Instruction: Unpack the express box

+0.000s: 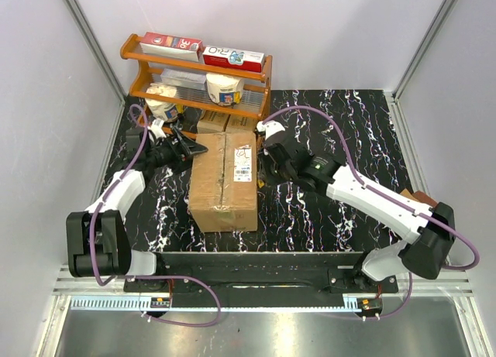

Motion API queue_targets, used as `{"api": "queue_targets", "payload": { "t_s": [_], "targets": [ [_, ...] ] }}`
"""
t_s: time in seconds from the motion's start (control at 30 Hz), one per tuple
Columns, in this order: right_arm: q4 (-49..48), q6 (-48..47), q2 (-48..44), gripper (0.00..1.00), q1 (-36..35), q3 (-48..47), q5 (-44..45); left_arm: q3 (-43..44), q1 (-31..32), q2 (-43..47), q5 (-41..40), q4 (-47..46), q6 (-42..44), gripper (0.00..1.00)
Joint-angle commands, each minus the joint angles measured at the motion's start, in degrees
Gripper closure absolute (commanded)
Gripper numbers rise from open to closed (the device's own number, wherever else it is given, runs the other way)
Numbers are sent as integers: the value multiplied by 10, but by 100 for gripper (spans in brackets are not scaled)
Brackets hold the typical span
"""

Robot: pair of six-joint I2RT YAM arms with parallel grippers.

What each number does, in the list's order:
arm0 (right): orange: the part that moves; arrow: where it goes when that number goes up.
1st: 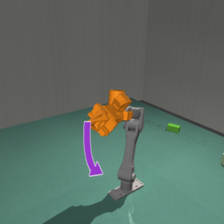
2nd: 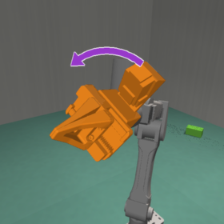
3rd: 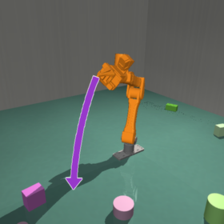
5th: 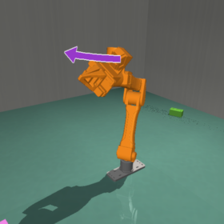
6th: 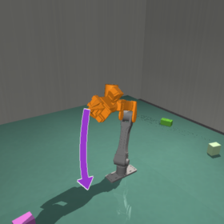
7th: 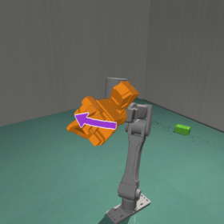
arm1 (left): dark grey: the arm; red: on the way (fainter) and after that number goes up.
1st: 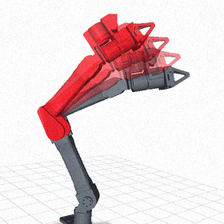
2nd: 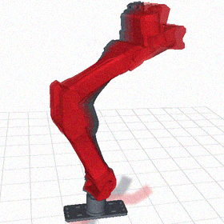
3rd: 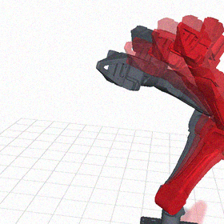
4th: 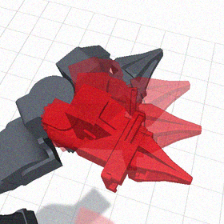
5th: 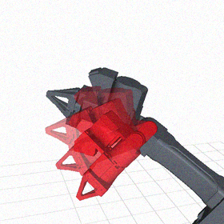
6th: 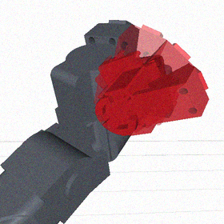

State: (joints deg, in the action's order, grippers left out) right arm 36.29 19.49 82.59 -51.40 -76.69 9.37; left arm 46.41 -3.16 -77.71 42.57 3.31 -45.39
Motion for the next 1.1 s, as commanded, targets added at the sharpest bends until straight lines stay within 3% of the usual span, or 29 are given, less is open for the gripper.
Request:
{"api": "queue_targets", "payload": {
  "t_s": [0.0,0.13,0.27,0.4,0.63,0.73,0.83,0.93,0.97,1.07],
  "targets": [
    [-9,21,-25,100,-7,11,17,39,10,-6,14,-28,-4,15],
    [-3,5,-30,100,-7,0,14,58,29,-13,17,-47,0,14],
    [-9,1,-43,100,-7,8,15,93,91,-57,29,-60,9,21],
    [19,40,-59,100,-7,7,55,115,147,-103,48,-106,-21,27],
    [35,91,-52,100,-8,7,127,195,177,-185,67,-119,-24,27],
    [43,93,-37,100,-8,-13,141,231,173,-190,65,-73,0,22],
    [64,79,-37,100,-8,-33,171,275,166,-175,17,35,77,19],
    [145,84,-47,100,-8,-75,235,319,151,-146,-82,171,159,15],
    [164,87,-52,100,-8,-83,253,326,149,-136,-150,227,193,15],
    [200,50,-83,100,-8,-100,293,325,132,-83,-245,286,225,14]
  ]
}}
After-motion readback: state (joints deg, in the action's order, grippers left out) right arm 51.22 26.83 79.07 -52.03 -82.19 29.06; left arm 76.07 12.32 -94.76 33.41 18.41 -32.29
